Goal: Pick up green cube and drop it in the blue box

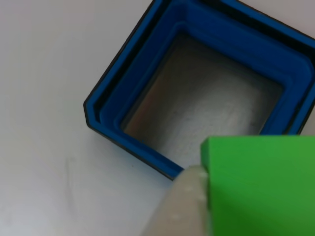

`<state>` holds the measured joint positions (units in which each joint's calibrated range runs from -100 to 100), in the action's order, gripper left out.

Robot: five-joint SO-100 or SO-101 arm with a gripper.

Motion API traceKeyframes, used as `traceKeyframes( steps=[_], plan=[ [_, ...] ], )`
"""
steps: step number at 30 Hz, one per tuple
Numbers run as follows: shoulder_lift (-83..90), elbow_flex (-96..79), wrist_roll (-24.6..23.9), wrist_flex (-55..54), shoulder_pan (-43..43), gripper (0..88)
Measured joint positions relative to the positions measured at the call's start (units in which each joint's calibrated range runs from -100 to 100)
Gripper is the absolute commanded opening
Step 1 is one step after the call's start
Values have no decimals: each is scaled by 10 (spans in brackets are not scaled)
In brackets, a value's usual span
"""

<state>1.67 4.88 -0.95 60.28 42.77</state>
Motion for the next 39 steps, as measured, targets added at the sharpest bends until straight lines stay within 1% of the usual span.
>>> traceKeyframes(
  steps=[3, 11, 14, 19, 39],
  plan=[
    [-33, 0, 0, -60, 0, 25],
    [-155, 0, 0, -265, 0, 25],
    [-189, 0, 0, -310, 0, 25],
    [-230, 0, 0, -325, 0, 25],
    [-233, 0, 0, -325, 0, 33]
  ],
)
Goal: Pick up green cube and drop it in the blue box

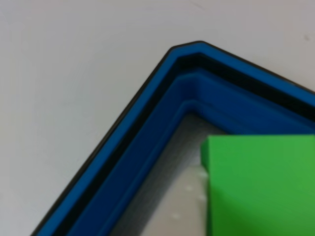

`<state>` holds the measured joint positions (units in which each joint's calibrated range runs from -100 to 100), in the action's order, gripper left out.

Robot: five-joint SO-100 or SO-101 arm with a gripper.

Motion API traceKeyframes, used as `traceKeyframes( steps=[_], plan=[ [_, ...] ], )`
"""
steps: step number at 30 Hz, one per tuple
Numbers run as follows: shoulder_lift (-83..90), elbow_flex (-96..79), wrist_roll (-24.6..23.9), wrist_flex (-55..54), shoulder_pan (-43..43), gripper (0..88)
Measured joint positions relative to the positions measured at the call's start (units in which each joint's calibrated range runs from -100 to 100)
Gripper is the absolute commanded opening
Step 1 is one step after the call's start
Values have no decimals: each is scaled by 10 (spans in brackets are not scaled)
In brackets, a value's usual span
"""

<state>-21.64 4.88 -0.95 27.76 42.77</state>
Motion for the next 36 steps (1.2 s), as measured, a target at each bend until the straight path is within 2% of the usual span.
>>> traceKeyframes(
  steps=[6, 13, 16, 36],
  plan=[
    [0, 0, 0, -1, 0, 41],
    [0, 0, 0, -1, 5, 168],
    [0, 0, 0, -1, 9, 194],
    [0, 0, 0, -1, 9, 195]
  ],
)
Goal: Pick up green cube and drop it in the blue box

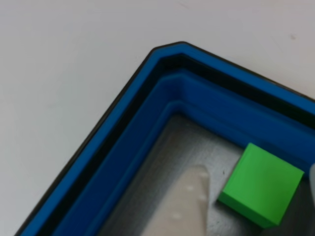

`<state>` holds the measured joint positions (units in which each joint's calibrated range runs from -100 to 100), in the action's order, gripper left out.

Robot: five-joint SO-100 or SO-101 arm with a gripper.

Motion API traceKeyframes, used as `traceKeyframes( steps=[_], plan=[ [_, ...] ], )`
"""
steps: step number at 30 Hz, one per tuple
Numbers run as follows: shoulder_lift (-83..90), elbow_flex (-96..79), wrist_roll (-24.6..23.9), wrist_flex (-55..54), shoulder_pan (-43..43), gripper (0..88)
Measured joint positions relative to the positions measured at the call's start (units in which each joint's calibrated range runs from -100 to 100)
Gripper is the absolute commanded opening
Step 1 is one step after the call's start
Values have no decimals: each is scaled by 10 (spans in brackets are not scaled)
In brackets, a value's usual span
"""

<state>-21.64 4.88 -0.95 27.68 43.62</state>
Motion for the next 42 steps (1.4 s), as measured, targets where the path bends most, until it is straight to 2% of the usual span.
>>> traceKeyframes(
  steps=[11, 20, 31, 42],
  plan=[
    [59, -1, 0, 0, 0, 194],
    [184, -107, 0, 0, 0, 192],
    [379, -292, 0, 0, 0, 38],
    [579, -457, 0, 0, 0, 27]
  ],
)
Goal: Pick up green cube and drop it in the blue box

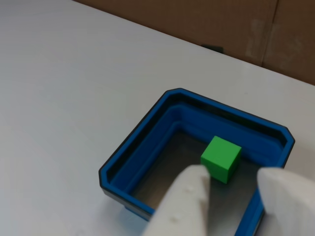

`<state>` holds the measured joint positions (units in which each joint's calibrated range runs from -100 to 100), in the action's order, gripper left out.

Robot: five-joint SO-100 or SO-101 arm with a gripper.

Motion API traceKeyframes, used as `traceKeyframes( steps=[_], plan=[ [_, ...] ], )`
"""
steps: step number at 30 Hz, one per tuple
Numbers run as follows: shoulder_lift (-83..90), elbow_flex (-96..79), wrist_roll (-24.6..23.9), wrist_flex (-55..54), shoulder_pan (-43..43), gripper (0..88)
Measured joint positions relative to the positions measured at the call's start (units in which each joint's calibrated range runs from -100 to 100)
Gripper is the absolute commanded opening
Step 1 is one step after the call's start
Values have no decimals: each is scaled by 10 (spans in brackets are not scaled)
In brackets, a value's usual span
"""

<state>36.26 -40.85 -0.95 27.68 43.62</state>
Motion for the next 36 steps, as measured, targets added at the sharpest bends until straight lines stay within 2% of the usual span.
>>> traceKeyframes(
  steps=[36],
  plan=[
    [586, -556, 0, 0, 0, 27]
  ],
)
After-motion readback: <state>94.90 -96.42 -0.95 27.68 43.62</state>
